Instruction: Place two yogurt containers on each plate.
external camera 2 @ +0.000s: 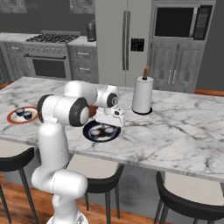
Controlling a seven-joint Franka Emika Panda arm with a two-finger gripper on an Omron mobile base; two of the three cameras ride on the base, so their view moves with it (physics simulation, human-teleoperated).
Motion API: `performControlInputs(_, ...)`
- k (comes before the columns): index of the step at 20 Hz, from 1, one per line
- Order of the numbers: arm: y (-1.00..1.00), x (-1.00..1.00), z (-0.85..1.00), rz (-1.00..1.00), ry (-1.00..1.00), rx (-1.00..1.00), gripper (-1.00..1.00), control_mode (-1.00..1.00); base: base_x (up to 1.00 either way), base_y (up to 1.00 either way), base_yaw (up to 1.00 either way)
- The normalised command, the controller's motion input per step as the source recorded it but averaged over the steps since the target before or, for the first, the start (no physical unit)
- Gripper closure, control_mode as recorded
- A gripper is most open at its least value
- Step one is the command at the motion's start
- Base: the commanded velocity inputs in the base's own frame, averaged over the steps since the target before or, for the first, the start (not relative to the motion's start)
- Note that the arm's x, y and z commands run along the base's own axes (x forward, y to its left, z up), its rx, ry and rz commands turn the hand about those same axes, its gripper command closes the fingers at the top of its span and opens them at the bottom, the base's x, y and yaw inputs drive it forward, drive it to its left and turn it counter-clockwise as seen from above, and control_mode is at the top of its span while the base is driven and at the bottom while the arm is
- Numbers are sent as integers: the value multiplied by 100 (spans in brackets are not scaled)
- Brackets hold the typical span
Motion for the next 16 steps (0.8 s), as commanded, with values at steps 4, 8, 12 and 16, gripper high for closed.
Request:
performControlInputs(4,0,-25,53,-2,-7,0,-100,-100,0,0,0)
performControlInputs(8,3,-30,61,0,-16,0,-100,-100,0,0,0)
performControlInputs(12,11,-39,67,0,-20,0,-100,-100,0,0,0)
performControlInputs(16,18,-49,75,0,-29,-1,-100,-100,0,0,0)
